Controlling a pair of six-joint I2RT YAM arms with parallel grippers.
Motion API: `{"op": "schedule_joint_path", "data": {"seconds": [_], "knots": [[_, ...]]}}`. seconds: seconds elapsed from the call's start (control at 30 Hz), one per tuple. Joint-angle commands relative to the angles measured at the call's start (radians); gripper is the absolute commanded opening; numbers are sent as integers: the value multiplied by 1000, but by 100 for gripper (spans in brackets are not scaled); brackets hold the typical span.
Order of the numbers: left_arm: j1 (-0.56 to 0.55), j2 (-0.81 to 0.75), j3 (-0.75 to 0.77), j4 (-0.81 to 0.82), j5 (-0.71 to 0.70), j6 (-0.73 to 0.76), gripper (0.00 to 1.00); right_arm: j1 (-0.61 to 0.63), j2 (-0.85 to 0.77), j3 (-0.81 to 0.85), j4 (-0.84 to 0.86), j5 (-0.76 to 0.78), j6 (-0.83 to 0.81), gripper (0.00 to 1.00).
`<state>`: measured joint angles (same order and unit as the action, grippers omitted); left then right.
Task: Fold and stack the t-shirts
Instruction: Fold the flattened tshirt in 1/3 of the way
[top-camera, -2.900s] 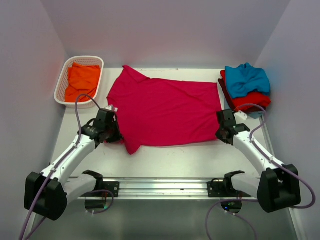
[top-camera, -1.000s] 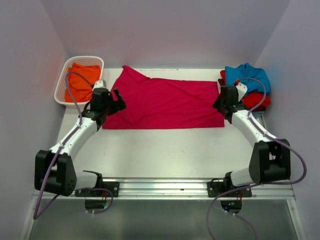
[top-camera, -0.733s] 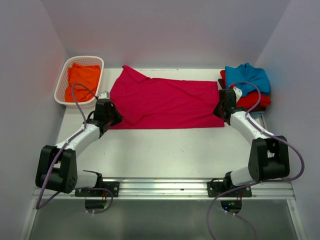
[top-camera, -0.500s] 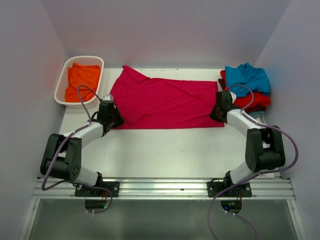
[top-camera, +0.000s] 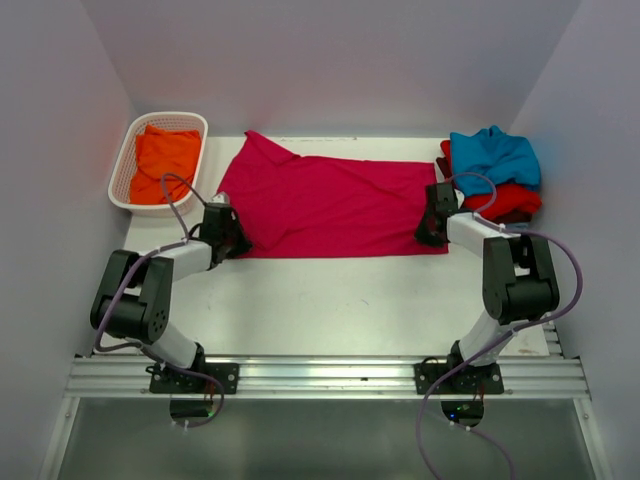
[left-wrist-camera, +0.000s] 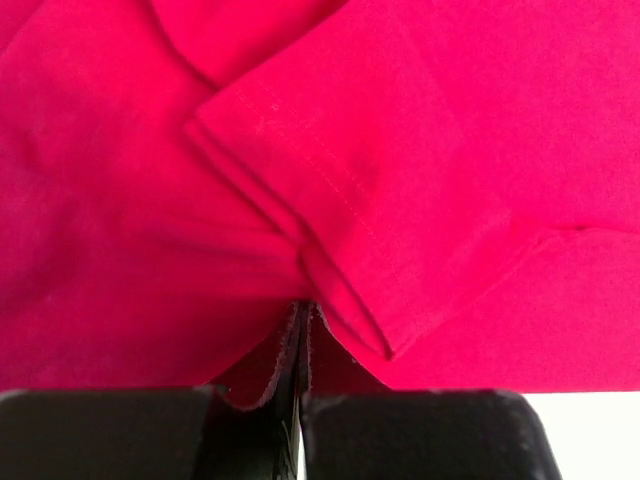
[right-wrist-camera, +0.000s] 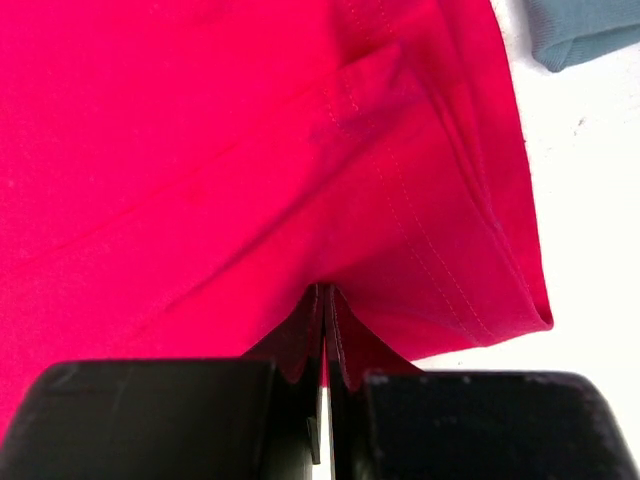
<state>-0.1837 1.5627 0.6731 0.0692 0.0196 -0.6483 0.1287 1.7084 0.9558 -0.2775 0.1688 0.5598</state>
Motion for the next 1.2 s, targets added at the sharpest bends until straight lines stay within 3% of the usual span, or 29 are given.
{"op": "schedule_joint_path", "data": {"seconds": [0.0, 0.13, 0.57, 0.97, 1.17], "knots": [[7, 69, 37, -107, 19, -43, 0, 5, -12, -11, -110, 5, -34, 0], [6, 109, 40, -227, 75, -77, 0, 12, -35, -48, -158, -14, -24, 0], [6, -113, 19, -647, 25, -90, 4, 20, -102, -40, -429, 32, -12, 0], [9, -226, -99, -732, 71, -117, 7, 20, -119, -87, -488, 24, -1, 0], [9, -387, -47, -819, -7, -116, 5, 22, -259, -97, -494, -21, -29, 0]]}}
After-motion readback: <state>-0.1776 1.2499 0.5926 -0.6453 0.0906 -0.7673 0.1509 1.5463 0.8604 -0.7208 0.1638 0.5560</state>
